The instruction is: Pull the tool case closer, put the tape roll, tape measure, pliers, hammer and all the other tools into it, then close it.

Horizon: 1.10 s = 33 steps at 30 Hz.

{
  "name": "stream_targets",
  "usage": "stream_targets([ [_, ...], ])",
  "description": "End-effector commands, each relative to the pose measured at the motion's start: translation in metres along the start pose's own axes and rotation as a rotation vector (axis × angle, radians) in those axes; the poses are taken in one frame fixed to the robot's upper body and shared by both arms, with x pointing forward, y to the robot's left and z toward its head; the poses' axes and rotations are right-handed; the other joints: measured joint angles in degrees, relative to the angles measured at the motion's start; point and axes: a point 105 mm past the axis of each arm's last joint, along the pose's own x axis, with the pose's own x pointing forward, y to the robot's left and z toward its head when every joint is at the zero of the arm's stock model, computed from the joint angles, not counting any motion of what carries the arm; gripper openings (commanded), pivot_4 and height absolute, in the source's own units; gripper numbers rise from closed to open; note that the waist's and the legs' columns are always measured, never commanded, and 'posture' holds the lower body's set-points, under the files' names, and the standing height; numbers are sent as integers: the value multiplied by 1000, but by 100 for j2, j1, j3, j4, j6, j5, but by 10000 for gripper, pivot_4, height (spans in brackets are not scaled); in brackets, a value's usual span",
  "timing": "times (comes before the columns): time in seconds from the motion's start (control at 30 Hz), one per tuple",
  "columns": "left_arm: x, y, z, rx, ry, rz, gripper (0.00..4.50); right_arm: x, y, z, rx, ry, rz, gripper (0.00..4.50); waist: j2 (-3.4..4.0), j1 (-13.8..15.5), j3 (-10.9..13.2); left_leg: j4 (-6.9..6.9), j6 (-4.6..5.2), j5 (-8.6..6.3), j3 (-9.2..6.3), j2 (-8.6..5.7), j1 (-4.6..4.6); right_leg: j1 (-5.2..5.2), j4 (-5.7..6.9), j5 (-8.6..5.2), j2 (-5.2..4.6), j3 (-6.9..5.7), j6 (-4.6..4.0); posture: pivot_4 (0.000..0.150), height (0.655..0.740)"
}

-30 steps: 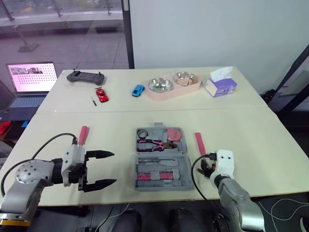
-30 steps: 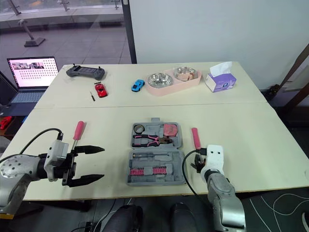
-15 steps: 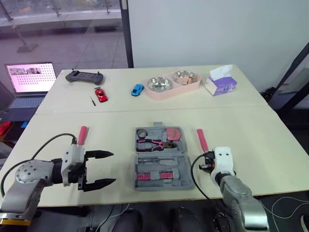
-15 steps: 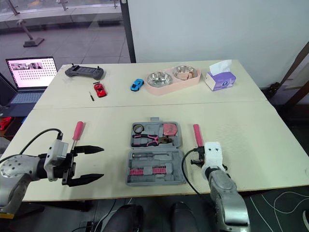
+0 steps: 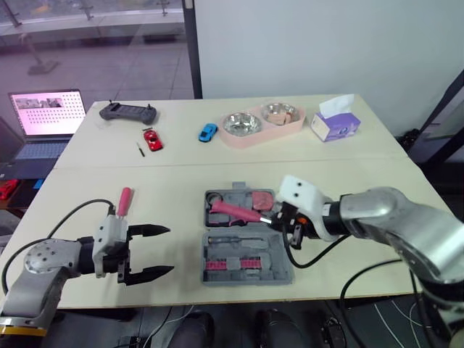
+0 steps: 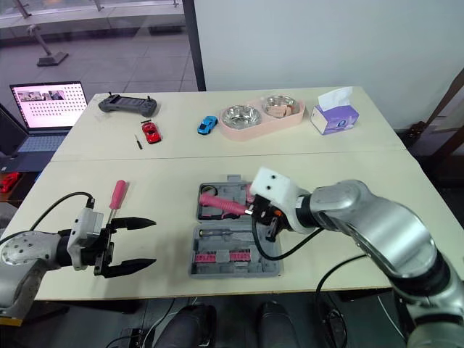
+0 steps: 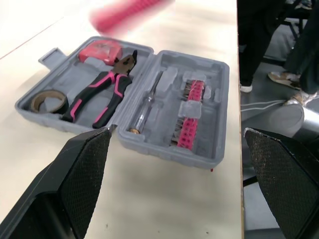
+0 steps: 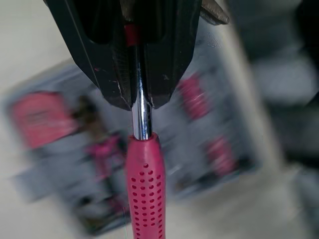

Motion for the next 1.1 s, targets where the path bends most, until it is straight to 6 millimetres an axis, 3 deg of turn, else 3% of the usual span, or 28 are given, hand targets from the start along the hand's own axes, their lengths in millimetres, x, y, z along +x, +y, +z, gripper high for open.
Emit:
stream_targets([
  [0.03, 1, -1, 2, 23, -7, -10, 45000, 14, 6, -2, -25, 111, 72, 231, -3, -3, -1, 1, 0, 0, 0, 0, 0, 0, -1, 1, 0, 0, -1, 1500, 7400],
  [0.4, 1, -6, -1, 23, -3, -5, 45000, 42, -3, -1, -150, 184, 84, 231, -2, -3, -2, -6, -4, 2, 4, -22, -32, -43, 6, 13, -24, 6, 17, 1500, 7400],
  [1.1, 0, -4, 1, 24, -2, 5, 45000, 66, -9, -13, -209, 197, 126, 231, -3, -15, -2, -1, -5, 3, 4, -23, -29, -44, 14, 16, -19, 6, 19, 1500, 7400],
])
